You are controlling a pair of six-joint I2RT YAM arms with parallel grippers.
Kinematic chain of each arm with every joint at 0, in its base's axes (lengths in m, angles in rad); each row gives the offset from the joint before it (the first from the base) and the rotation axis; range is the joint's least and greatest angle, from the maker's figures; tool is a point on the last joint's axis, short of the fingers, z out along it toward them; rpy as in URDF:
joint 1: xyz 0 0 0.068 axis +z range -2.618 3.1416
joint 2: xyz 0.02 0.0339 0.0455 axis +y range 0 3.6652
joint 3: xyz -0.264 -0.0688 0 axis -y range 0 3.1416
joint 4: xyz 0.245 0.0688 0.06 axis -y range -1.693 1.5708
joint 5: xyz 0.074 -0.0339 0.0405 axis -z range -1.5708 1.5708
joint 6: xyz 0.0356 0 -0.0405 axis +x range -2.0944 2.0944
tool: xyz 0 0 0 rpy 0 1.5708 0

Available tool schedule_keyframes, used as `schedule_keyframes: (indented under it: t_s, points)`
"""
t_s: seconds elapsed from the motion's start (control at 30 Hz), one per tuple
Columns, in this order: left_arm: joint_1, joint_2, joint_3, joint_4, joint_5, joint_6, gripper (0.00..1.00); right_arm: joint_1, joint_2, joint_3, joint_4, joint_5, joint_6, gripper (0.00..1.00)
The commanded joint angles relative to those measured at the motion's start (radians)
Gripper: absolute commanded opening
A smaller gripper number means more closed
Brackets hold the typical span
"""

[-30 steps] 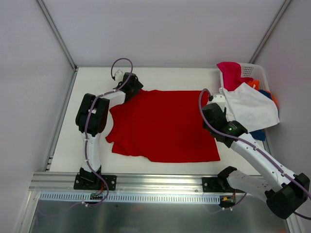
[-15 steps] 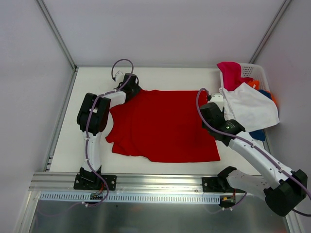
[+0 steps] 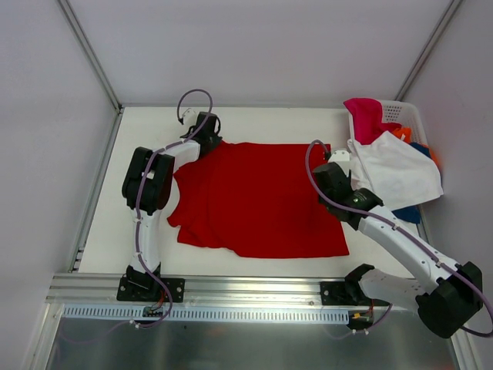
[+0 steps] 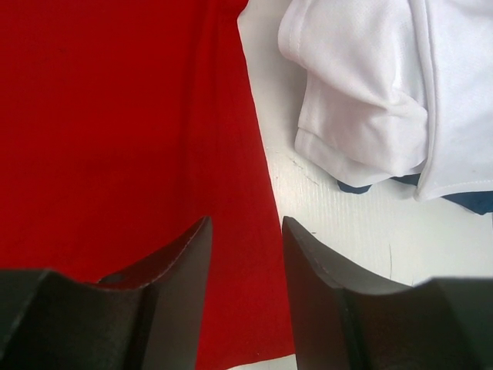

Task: Fold and stack the t-shirts
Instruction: Flatten the tshirt out

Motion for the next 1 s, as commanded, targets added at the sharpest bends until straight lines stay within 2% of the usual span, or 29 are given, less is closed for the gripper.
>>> schedule_keyframes:
  t_s: [0.0,0.03,0.2,0.5,0.63,0.7,0.8,0.87,0.9,0.93,0.97]
  points:
    - [0.012,0.009,0.074,-0.030,-0.043,0.056,0.08,0.005,0.005,-0.017,0.033,0.000,0.010,0.45]
    - [0.012,0.018,0.086,-0.034,-0.043,0.063,0.05,0.006,0.010,-0.018,0.036,-0.001,0.010,0.45]
    - [0.009,0.058,0.166,-0.046,-0.020,0.116,0.02,0.006,0.027,-0.017,0.052,0.000,0.007,0.44]
    - [0.009,0.172,0.324,-0.054,0.058,0.218,0.05,0.006,0.071,-0.008,0.076,0.010,-0.005,0.45]
    - [0.009,0.242,0.452,-0.062,0.132,0.274,0.06,0.006,0.096,0.003,0.093,0.014,-0.019,0.45]
    - [0.009,0.296,0.515,-0.075,0.202,0.312,0.11,0.006,0.117,0.014,0.098,0.016,-0.022,0.45]
    - [0.009,0.363,0.666,-0.129,0.261,0.329,0.13,0.006,0.145,0.028,0.108,0.011,-0.024,0.45]
    - [0.009,0.388,0.690,-0.129,0.270,0.333,0.20,0.006,0.156,0.032,0.112,0.007,-0.030,0.44]
    - [0.012,0.399,0.704,-0.129,0.294,0.337,0.29,0.006,0.166,0.035,0.119,0.005,-0.030,0.44]
    - [0.014,0.409,0.741,-0.129,0.302,0.349,0.54,0.005,0.170,0.035,0.121,0.002,-0.031,0.44]
    - [0.015,0.432,0.759,-0.129,0.349,0.353,0.69,0.006,0.174,0.037,0.124,0.000,-0.031,0.44]
